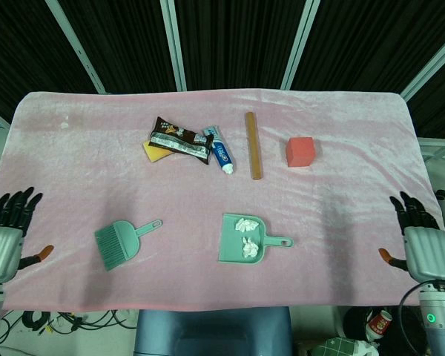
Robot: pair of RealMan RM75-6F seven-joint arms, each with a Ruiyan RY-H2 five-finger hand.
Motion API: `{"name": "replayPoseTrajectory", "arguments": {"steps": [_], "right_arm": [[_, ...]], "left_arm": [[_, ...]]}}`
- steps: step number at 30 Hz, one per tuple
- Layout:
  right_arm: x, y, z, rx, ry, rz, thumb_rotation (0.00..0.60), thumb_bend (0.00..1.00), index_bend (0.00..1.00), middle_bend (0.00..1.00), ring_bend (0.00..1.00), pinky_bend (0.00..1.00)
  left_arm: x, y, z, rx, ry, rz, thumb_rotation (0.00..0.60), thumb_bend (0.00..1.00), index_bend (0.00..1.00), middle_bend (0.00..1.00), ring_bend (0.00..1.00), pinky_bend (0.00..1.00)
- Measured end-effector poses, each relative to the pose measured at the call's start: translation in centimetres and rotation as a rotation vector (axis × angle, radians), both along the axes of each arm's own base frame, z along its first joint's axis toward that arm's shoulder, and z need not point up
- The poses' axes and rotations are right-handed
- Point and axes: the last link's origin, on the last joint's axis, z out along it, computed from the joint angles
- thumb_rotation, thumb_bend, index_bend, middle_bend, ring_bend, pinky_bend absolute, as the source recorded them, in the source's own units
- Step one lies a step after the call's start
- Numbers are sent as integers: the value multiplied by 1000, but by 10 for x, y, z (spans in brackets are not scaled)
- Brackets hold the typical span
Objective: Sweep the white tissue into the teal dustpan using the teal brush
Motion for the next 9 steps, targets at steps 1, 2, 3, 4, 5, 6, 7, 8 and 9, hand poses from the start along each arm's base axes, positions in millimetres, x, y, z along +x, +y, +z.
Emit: {"name": "replayPoseTrajectory", "arguments": {"steps": [1,2,3,4,5,6,7,8,9], "right_arm": [[-5,4,3,-16,5,6,600,81,0,0,0,184],[-9,7,5,-31,9,11,600,81,0,0,0,184],[-14,12,7,-50,11,19,600,81,0,0,0,184],[-18,14,7,-62,10,24,600,81,0,0,0,184],[-21,17,7,-72,7,29,600,81,0,0,0,184],[-26,20,6,-82,2,32,600,82,0,0,0,184],[-29,22,5,-87,-3,33,600,82,0,0,0,184],[-31,23,4,-91,-10,35,600,82,0,0,0,184],[-33,24,4,-96,-17,36,600,82,0,0,0,184]], "left_arm": [[-6,-6,4,22,-5,13,600,0,0,0,0,19],[-10,-10,6,37,-5,21,600,0,0,0,0,18],[-15,-14,8,48,-2,28,600,0,0,0,0,13],[-20,-18,10,58,5,37,600,0,0,0,0,9],[-22,-20,12,65,9,41,600,0,0,0,0,3],[-25,-22,14,73,12,42,600,0,0,0,0,0],[-26,-23,16,81,15,42,600,0,0,0,0,0],[-28,-23,17,84,16,45,600,0,0,0,0,0],[-29,-23,17,83,14,51,600,0,0,0,0,0]]}}
